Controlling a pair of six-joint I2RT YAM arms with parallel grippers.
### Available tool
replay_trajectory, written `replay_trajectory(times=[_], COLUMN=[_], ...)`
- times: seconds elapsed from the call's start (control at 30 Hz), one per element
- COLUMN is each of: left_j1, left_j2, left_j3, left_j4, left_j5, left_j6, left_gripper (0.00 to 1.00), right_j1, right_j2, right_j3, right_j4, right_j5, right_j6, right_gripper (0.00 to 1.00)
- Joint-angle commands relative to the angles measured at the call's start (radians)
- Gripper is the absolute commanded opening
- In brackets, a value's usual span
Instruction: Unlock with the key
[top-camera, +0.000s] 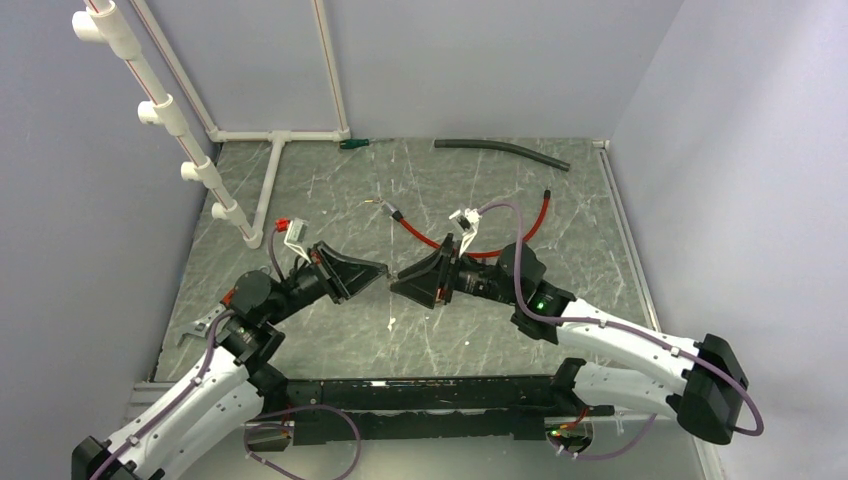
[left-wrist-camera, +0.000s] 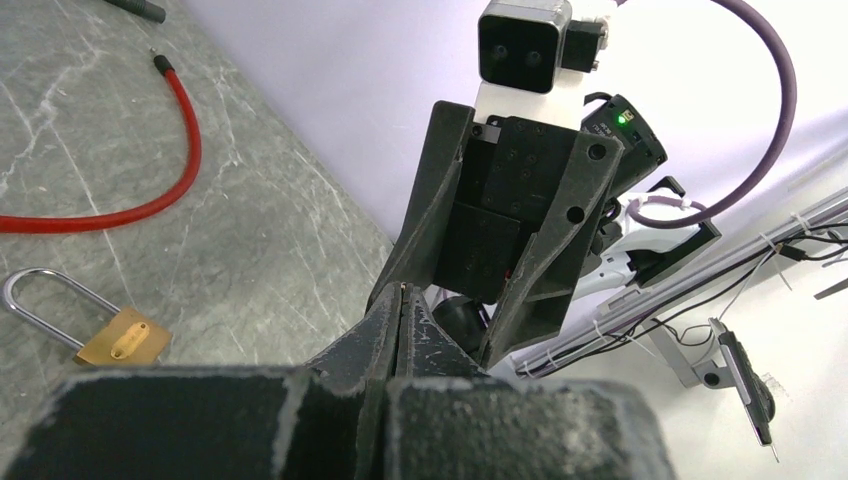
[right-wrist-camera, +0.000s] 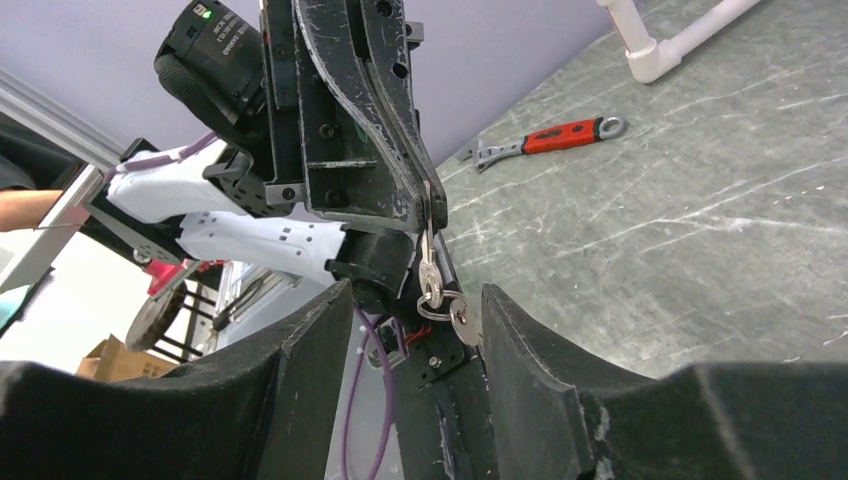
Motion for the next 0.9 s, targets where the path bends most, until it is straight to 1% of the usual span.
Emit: replay_trajectory(times=[0.0,0.23,0.5,0.67,0.77,0.87], left_j1=[-0.002,-0.002,-0.002,-0.003,-0.002,-0.002], left_j2=[0.014,0.014,0.016,0.006,-0.005,-0.015], left_j3=[0.011,0.008,0.005,0.009,0.008,0.005], left_j4=[0.053,0.05,0.051,0.035,0.026,0.016], left_j5=[0.007,-0.001,-0.008,-0.009,-0.012,-0.016], left_j6=[-0.001,0.006,0.014,0.021,0.025,0.027], left_gripper=[0.0,0.0,0.0,0.0,0.0,0.0], right_j1=[0.01,0.016,0.025,0.028,0.029,0.029], right_j2=[0.025,0.064,0.084,0.082,0.075,0.068], right_j3=[0.051,0.074,0.072,0.07,0.066,0.064], right_j4=[0.035,0.048,0.071,0.067,0.064,0.058], right_j5=[-0.007,-0.024,-0.033,-0.03,-0.026,-0.022], right_j6=[-0.023,-0.021,-0.007,-0.008,-0.008,-0.008], right_gripper=[0.51,0.45,0.25,0.23,0.17,0.16])
